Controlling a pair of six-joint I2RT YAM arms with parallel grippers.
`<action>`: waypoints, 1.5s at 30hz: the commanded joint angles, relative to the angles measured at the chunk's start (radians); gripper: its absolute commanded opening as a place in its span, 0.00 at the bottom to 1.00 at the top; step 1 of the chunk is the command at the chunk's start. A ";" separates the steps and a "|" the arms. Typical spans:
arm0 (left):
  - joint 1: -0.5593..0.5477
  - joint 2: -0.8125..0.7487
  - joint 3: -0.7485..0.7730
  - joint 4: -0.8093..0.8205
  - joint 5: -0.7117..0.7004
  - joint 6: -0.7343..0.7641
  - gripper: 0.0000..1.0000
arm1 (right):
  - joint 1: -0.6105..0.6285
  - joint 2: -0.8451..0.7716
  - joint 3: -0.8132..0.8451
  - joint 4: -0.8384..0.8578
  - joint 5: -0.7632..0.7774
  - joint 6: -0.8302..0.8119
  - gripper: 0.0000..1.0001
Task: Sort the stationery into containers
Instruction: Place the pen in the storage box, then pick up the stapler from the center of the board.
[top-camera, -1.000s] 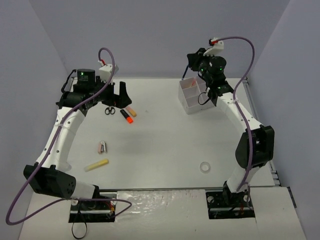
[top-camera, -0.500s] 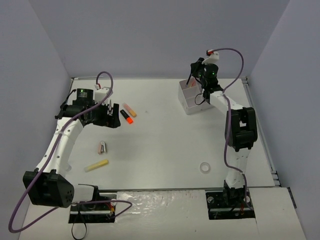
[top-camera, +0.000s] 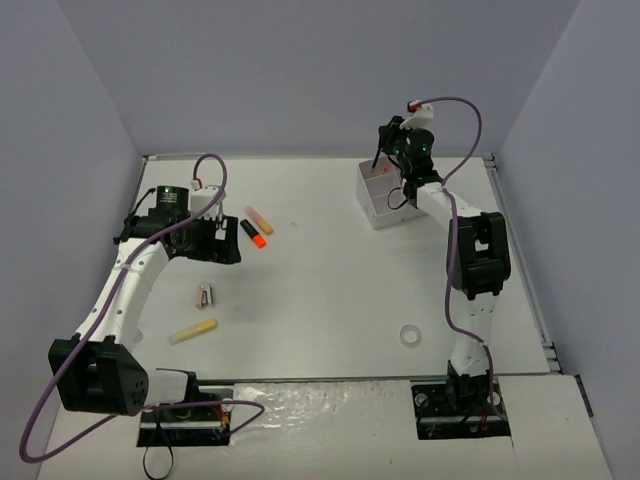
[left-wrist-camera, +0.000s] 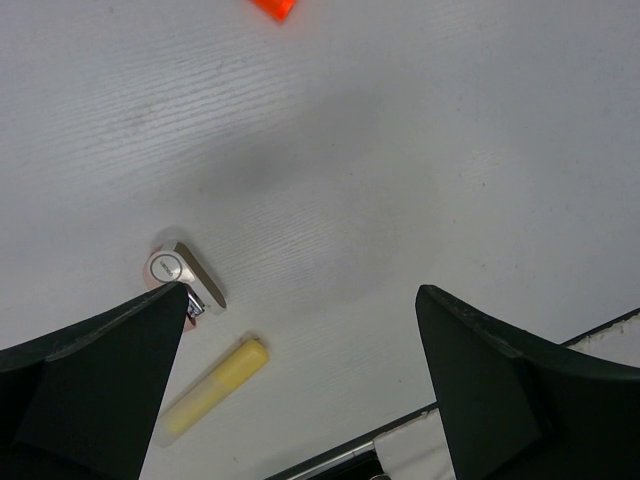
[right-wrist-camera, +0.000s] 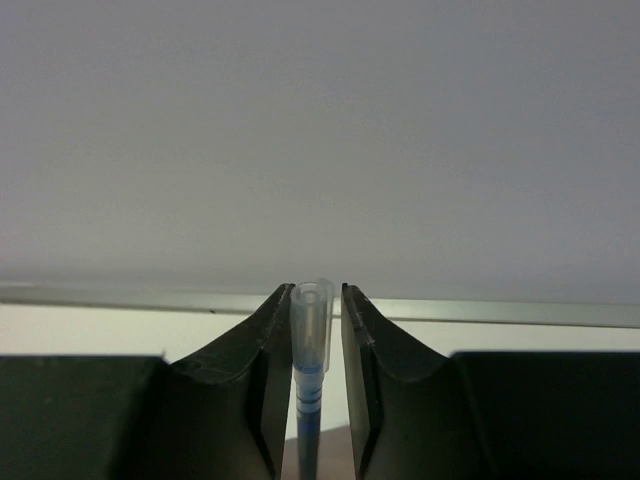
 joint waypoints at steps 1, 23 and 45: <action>0.007 -0.033 0.056 -0.008 0.005 -0.012 0.97 | 0.008 -0.029 0.024 0.022 -0.060 -0.061 0.27; 0.009 0.234 0.012 -0.177 -0.437 0.225 0.94 | 0.237 -0.455 -0.174 -0.149 -0.008 -0.110 0.57; 0.010 0.491 0.020 -0.143 -0.359 0.161 0.59 | 0.248 -0.601 -0.326 -0.203 0.028 -0.065 0.56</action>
